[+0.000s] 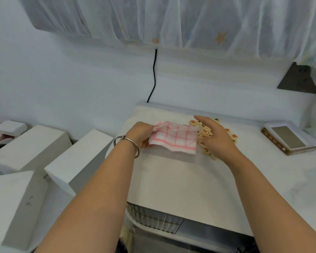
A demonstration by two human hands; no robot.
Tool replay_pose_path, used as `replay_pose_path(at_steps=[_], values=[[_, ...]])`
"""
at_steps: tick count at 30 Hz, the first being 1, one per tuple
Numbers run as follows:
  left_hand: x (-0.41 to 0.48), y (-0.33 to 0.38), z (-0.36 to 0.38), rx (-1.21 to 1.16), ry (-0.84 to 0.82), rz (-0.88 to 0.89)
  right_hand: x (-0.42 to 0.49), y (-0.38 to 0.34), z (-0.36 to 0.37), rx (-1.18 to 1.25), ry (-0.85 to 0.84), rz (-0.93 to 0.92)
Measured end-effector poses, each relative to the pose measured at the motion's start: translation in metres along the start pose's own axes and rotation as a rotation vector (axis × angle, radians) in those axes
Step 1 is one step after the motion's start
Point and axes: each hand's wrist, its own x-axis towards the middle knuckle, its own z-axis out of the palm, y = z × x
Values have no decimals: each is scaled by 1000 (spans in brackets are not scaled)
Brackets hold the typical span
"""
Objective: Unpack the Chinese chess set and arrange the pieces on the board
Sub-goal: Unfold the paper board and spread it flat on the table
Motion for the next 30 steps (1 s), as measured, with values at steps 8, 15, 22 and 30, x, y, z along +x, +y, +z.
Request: replay_pose_path(at_steps=[8,15,22,30], values=[[7,-13,-24,828,278,371,-9,1,20,-265,-297,-17],[1,-37,-10,1167,-62,738,-1,22,38,-640,-270,-38],[-9,-28,-8,1226,9,694,-5,11,36,-565,-141,-113],[-10,-17,-3,972,539,1239,-4,-16,31,139,39,173]])
